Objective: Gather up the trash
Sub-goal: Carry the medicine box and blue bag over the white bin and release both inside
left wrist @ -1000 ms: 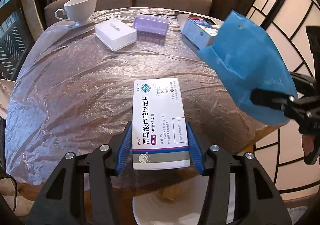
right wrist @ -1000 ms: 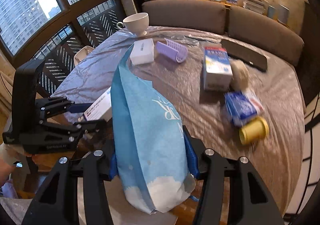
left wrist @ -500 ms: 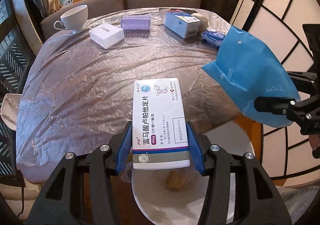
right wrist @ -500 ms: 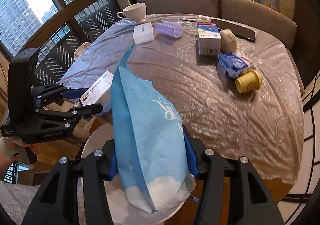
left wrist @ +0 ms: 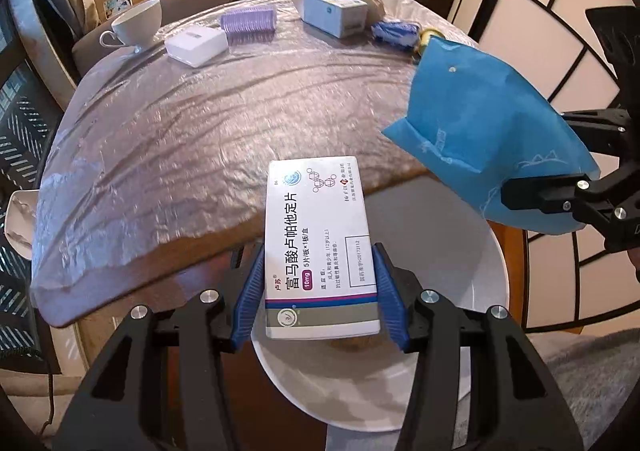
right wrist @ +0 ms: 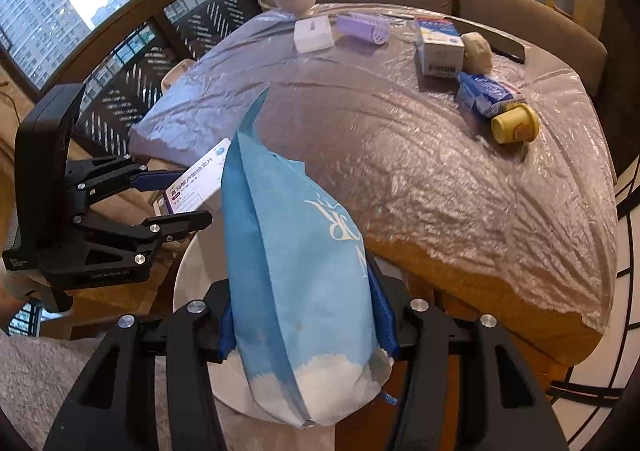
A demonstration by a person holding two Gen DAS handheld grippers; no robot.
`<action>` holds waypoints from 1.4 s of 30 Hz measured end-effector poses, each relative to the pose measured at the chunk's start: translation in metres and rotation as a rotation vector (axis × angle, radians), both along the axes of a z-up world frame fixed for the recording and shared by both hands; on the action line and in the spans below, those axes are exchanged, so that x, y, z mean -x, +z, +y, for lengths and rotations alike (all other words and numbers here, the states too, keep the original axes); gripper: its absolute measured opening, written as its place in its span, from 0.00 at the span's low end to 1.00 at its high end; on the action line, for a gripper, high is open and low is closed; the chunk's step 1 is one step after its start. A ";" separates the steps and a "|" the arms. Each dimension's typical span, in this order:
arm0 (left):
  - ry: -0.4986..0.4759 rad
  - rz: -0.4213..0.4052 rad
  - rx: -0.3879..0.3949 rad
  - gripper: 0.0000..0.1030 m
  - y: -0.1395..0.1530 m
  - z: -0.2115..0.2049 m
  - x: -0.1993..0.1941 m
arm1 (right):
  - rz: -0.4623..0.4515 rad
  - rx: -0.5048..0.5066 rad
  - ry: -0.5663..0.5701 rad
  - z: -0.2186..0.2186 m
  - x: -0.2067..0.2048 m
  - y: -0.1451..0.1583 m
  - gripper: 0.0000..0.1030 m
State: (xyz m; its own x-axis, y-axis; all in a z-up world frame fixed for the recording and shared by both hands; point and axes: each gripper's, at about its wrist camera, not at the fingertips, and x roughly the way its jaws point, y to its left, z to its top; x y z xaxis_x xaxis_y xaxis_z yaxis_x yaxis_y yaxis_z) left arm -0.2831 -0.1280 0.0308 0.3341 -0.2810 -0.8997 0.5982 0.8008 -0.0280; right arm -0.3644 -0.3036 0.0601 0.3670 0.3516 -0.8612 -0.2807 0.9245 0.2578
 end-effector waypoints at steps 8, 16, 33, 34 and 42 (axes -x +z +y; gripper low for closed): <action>-0.031 0.023 -0.031 0.52 -0.009 -0.002 0.019 | 0.042 0.004 0.038 0.008 0.014 -0.010 0.51; -0.047 0.051 -0.063 0.52 -0.025 0.000 0.029 | 0.077 0.014 0.052 0.013 0.022 -0.022 0.51; -0.062 0.102 -0.138 0.52 -0.065 -0.006 0.030 | 0.151 0.054 0.061 0.022 0.031 -0.061 0.51; -0.063 0.104 -0.142 0.52 -0.067 -0.006 0.029 | 0.156 0.057 0.062 0.023 0.031 -0.064 0.51; -0.071 0.131 -0.174 0.52 -0.086 -0.008 0.025 | 0.184 0.078 0.064 0.026 0.027 -0.082 0.51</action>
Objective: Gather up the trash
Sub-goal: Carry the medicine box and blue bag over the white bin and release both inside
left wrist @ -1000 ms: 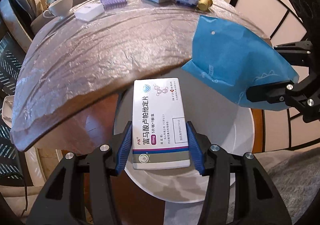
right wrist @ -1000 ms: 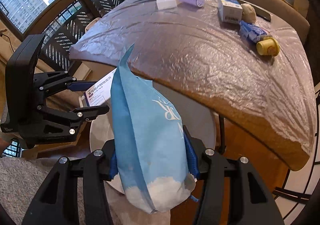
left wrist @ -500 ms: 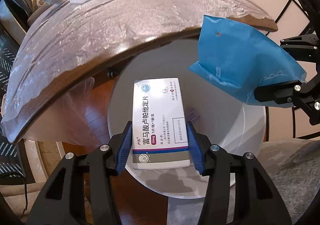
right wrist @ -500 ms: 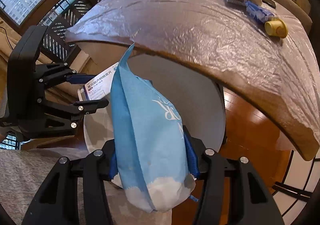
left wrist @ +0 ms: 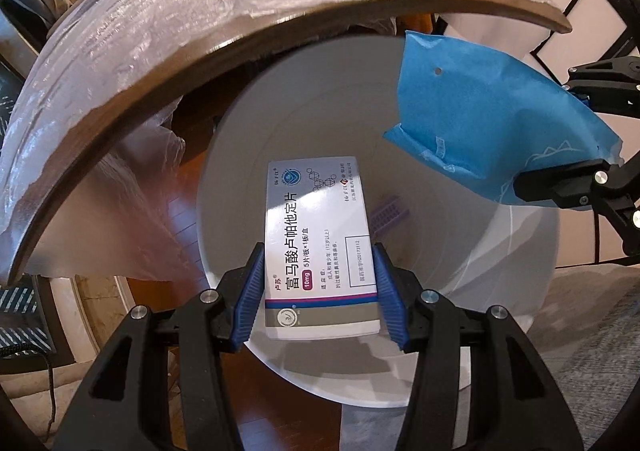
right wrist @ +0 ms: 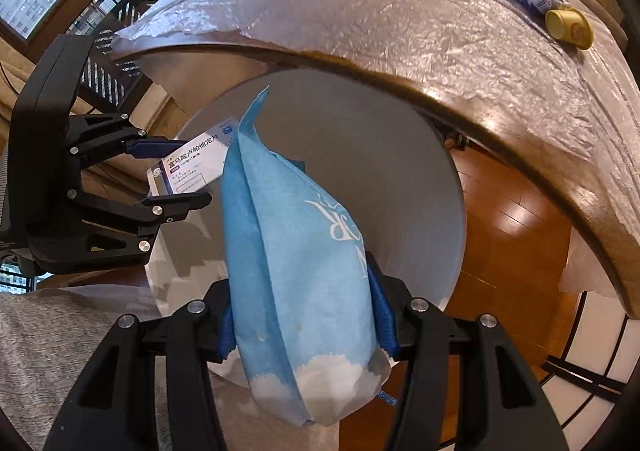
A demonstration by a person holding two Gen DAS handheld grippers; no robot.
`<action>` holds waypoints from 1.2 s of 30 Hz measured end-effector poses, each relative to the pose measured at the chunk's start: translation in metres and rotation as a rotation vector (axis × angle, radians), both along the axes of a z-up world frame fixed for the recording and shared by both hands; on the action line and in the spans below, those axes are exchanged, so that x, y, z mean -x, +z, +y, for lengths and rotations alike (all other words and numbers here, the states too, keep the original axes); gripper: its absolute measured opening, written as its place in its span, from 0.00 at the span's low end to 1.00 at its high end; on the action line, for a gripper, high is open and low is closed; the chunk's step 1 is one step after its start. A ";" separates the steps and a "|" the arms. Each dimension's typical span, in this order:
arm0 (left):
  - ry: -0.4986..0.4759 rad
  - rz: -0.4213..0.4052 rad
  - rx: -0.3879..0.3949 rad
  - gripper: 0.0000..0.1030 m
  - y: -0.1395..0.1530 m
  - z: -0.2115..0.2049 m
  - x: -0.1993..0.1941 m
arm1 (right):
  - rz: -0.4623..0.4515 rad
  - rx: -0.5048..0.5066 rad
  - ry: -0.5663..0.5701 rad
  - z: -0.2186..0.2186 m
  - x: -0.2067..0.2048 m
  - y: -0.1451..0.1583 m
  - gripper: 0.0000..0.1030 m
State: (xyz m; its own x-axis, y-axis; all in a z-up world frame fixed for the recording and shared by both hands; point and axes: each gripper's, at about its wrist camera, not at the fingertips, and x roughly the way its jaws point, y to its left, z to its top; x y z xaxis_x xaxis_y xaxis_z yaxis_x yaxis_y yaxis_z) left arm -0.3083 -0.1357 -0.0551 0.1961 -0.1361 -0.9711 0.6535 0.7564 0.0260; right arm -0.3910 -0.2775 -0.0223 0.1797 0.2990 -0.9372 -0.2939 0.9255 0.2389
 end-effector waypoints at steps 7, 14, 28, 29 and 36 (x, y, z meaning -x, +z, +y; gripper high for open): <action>-0.003 0.022 -0.028 0.52 -0.011 -0.003 -0.005 | 0.029 0.016 -0.006 0.005 -0.005 -0.017 0.51; -0.020 0.040 -0.055 0.51 -0.020 -0.010 -0.014 | 0.047 0.034 -0.010 0.013 -0.006 -0.027 0.51; -0.028 0.063 -0.097 0.52 -0.036 -0.013 -0.023 | 0.077 0.067 -0.012 0.020 -0.011 -0.046 0.51; -0.029 0.065 -0.101 0.52 -0.037 -0.012 -0.023 | 0.080 0.071 -0.013 0.021 -0.010 -0.047 0.51; -0.044 0.069 -0.124 0.51 -0.044 -0.016 -0.024 | 0.097 0.079 -0.015 0.026 -0.009 -0.051 0.51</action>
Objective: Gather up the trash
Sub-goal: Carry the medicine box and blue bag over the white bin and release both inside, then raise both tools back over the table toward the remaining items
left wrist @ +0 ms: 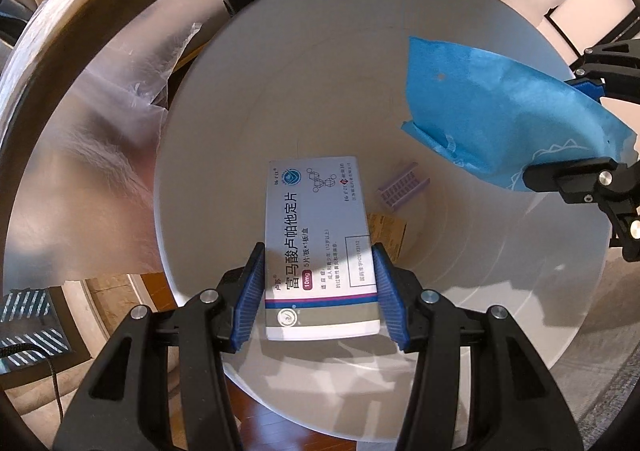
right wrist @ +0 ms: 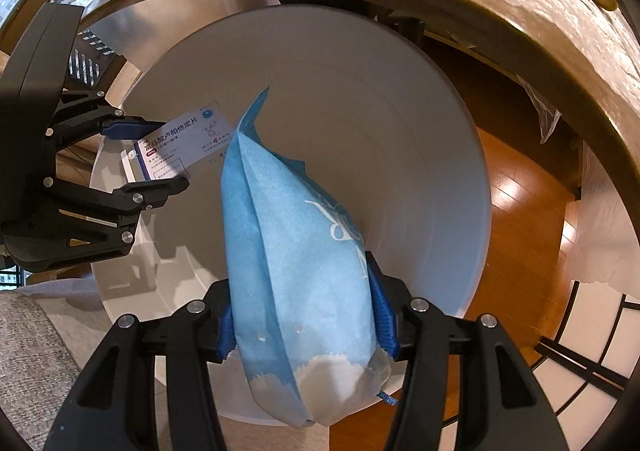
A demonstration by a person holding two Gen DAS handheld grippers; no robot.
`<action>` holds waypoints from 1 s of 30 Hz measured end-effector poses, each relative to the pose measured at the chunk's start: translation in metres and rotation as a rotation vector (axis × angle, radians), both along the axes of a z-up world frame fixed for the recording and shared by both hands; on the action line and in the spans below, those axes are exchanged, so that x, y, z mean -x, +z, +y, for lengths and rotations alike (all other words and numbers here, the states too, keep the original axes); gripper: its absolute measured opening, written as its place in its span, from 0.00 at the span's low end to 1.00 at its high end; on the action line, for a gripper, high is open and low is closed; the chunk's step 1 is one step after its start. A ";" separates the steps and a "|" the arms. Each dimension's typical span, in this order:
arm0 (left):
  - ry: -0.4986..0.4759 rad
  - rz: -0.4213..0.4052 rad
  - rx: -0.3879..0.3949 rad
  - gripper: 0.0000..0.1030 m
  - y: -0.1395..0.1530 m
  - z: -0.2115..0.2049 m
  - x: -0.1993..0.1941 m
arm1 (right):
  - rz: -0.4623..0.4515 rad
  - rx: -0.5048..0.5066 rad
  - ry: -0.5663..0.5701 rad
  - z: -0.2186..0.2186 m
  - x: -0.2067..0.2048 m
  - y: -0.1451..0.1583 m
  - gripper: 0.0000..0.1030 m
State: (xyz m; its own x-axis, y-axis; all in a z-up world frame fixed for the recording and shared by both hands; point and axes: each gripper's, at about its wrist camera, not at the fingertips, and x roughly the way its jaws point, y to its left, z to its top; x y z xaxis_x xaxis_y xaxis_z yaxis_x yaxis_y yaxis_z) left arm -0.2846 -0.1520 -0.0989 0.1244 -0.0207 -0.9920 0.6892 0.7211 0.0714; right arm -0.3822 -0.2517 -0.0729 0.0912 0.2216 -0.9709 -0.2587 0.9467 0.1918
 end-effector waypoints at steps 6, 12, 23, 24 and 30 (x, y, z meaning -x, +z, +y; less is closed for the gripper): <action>-0.005 0.006 -0.008 0.52 -0.002 0.000 -0.004 | 0.007 0.002 0.002 -0.005 -0.004 0.002 0.51; -0.010 0.005 -0.010 0.71 -0.002 -0.004 -0.005 | -0.013 0.011 -0.013 -0.007 -0.006 0.005 0.69; -0.043 -0.134 0.053 0.74 0.054 0.011 0.003 | -0.171 -0.012 -0.036 -0.019 0.005 0.075 0.73; -0.055 -0.173 0.074 0.74 0.073 0.015 0.005 | -0.204 -0.016 -0.037 -0.021 0.007 0.086 0.75; 0.029 -0.462 0.180 0.99 0.169 0.033 -0.024 | -0.512 0.051 -0.148 -0.042 -0.006 0.167 0.95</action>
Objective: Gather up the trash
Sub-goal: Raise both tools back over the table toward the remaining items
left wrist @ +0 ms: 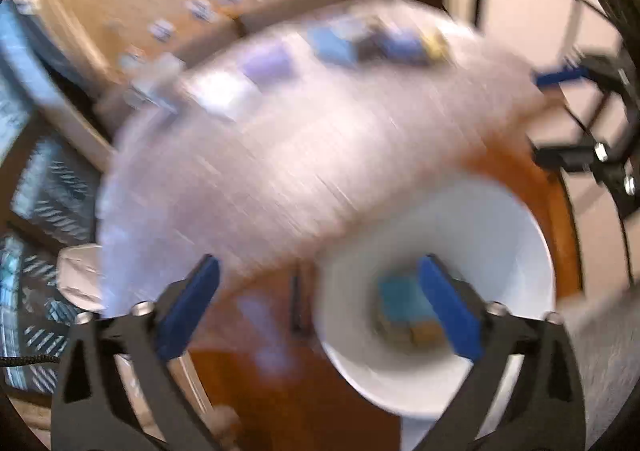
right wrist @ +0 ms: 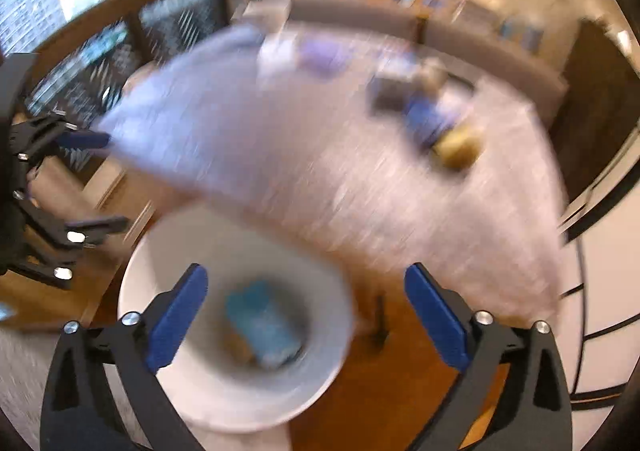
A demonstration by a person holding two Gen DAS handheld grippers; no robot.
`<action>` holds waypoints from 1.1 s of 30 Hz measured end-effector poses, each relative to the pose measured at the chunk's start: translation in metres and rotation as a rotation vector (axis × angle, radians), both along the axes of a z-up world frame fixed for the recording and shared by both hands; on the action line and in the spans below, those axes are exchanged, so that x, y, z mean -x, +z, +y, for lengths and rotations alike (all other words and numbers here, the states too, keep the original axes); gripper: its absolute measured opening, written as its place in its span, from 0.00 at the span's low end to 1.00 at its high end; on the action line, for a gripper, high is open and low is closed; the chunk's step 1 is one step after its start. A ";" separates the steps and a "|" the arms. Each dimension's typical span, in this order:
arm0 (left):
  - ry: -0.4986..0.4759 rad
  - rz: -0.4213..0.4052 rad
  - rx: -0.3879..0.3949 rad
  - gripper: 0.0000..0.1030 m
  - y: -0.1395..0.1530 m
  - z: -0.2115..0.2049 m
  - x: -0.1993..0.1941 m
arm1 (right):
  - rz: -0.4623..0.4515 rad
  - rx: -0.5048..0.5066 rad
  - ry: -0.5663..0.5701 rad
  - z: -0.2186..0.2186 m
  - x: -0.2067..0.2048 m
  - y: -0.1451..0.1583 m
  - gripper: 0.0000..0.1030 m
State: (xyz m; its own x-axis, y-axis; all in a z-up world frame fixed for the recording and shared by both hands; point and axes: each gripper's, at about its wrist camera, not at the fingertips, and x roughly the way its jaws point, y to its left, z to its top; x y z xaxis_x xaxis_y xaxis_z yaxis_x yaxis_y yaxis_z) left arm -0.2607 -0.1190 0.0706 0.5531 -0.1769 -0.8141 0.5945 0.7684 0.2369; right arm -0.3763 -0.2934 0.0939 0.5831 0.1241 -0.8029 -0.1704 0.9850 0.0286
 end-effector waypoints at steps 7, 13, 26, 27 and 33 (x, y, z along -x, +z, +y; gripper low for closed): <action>0.243 -0.086 0.001 0.99 0.010 -0.005 -0.082 | -0.051 -0.030 -0.069 -0.018 -0.047 0.009 0.95; 0.290 -0.096 -0.038 0.99 -0.008 -0.030 -0.116 | -0.060 -0.028 -0.107 -0.036 -0.080 -0.003 0.95; 0.323 -0.038 -0.028 0.99 -0.035 -0.046 -0.177 | -0.031 0.030 -0.237 -0.076 -0.124 -0.034 0.95; 0.324 -0.014 -0.014 0.99 -0.037 -0.045 -0.185 | -0.029 0.033 -0.249 -0.080 -0.128 -0.037 0.95; 0.347 0.051 0.020 0.99 -0.046 -0.047 -0.215 | -0.015 0.038 -0.292 -0.091 -0.140 -0.051 0.95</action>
State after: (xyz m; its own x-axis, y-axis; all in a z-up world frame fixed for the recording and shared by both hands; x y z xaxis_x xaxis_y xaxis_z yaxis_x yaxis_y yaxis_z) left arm -0.0462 -0.1658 0.0246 0.5417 -0.0019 -0.8406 0.3082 0.9308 0.1964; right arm -0.2359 -0.3840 0.0433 0.6013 -0.0810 -0.7949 0.1206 0.9927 -0.0099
